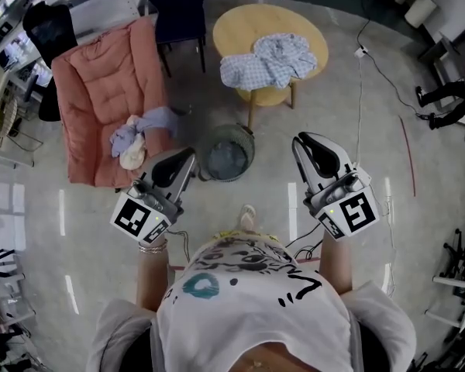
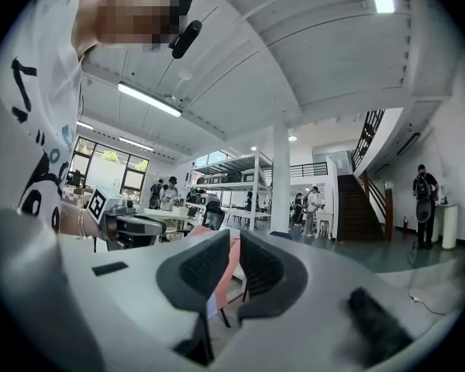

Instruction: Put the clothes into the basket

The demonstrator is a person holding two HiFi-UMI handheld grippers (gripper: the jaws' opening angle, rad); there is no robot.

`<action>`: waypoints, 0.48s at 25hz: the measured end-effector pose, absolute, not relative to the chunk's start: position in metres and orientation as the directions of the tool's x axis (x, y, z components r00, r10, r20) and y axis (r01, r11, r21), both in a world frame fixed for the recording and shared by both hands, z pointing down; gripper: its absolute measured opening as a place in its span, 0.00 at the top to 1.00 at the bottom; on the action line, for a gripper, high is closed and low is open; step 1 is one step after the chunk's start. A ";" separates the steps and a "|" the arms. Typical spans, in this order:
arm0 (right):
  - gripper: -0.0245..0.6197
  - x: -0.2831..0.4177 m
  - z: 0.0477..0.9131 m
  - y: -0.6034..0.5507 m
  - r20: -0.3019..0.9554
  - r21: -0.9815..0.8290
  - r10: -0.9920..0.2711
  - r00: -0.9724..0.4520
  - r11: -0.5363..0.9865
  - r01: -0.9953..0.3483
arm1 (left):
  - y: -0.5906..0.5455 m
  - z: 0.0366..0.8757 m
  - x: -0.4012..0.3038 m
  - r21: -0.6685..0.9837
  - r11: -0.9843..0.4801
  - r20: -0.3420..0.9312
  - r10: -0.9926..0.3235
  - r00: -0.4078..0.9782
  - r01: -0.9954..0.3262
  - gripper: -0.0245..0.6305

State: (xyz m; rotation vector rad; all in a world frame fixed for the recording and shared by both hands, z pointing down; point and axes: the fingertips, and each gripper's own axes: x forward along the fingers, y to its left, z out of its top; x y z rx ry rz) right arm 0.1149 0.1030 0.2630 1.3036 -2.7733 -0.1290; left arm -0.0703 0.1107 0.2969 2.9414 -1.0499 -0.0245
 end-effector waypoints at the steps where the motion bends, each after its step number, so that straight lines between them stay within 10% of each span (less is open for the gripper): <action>1: 0.88 0.120 0.262 0.098 0.029 0.108 -0.771 -0.636 0.635 -0.765 | 0.105 0.295 -0.065 0.019 -0.775 -0.010 -0.632 0.775 -0.631 0.93; 12: 0.88 0.176 0.274 0.067 0.046 0.084 -0.796 -0.603 0.605 -0.792 | 0.062 0.305 -0.023 -0.006 -0.787 0.021 -0.617 0.786 -0.617 0.93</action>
